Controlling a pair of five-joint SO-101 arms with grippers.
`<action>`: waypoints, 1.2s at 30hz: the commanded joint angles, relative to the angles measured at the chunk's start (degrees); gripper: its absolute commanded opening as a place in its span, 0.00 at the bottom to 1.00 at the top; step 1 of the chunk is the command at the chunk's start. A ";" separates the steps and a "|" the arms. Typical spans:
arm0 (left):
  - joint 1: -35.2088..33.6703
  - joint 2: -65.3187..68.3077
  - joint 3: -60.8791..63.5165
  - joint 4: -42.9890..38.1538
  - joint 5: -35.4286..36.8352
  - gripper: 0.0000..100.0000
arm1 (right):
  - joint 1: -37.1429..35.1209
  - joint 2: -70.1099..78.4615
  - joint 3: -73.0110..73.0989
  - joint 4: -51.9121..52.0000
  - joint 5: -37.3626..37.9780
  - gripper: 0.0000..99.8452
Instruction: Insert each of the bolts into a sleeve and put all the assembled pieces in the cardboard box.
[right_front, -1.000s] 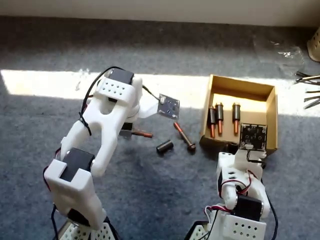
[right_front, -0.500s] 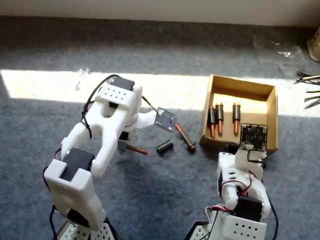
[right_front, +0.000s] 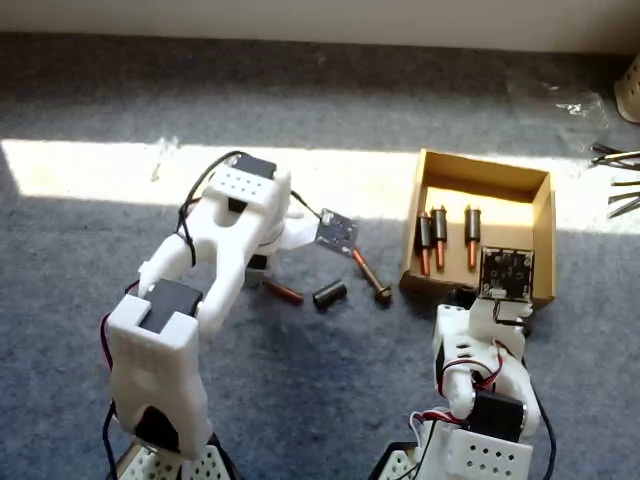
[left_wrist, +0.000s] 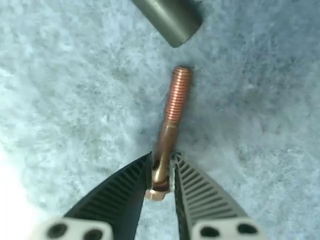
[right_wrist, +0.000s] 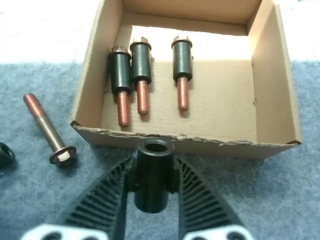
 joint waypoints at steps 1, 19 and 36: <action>-0.92 -7.25 -6.55 5.71 -12.92 0.07 | 0.22 -0.57 0.31 -1.89 0.00 0.00; -0.92 -29.58 -10.07 10.46 69.01 0.07 | 0.22 -0.57 2.59 -5.14 0.00 0.00; -0.92 -32.48 8.04 7.21 124.57 0.09 | 0.22 -0.57 2.77 -5.14 0.00 0.00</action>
